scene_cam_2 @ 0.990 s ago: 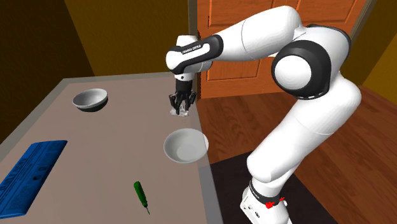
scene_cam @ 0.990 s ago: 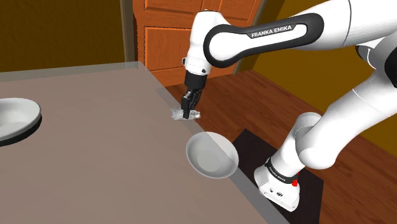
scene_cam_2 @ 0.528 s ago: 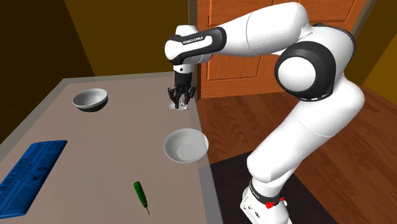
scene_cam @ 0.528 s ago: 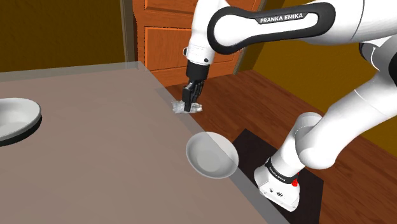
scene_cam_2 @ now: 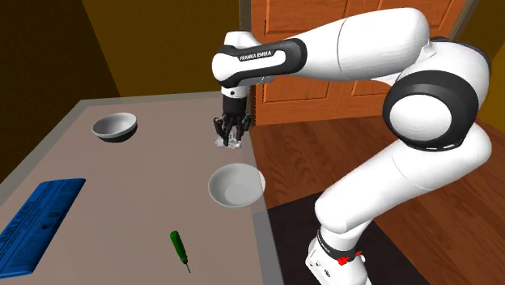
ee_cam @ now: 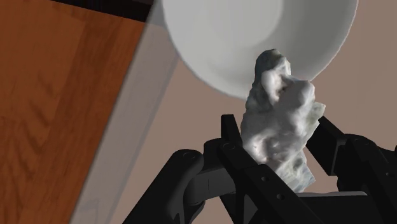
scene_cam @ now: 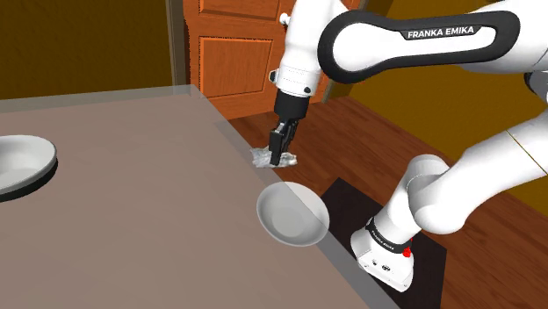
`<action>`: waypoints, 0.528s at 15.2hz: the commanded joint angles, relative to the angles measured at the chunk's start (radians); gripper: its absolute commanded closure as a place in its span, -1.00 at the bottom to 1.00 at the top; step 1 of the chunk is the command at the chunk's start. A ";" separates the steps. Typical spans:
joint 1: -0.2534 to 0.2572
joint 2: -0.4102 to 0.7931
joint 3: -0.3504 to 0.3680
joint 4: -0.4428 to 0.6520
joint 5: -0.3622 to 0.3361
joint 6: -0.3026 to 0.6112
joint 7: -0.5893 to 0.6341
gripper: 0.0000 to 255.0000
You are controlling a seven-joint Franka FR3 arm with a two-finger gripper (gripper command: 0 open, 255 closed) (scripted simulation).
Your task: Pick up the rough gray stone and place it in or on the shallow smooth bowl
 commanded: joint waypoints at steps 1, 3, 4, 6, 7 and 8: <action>0.016 -0.080 0.011 -0.071 0.020 -0.004 0.015 1.00; 0.036 -0.151 0.027 -0.126 0.042 -0.014 0.039 1.00; 0.047 -0.187 0.035 -0.152 0.054 -0.021 0.051 1.00; 0.071 -0.258 0.053 -0.201 0.078 -0.036 0.078 1.00; 0.083 -0.293 0.062 -0.224 0.090 -0.045 0.093 1.00; 0.084 -0.291 0.064 -0.236 0.093 -0.031 0.090 1.00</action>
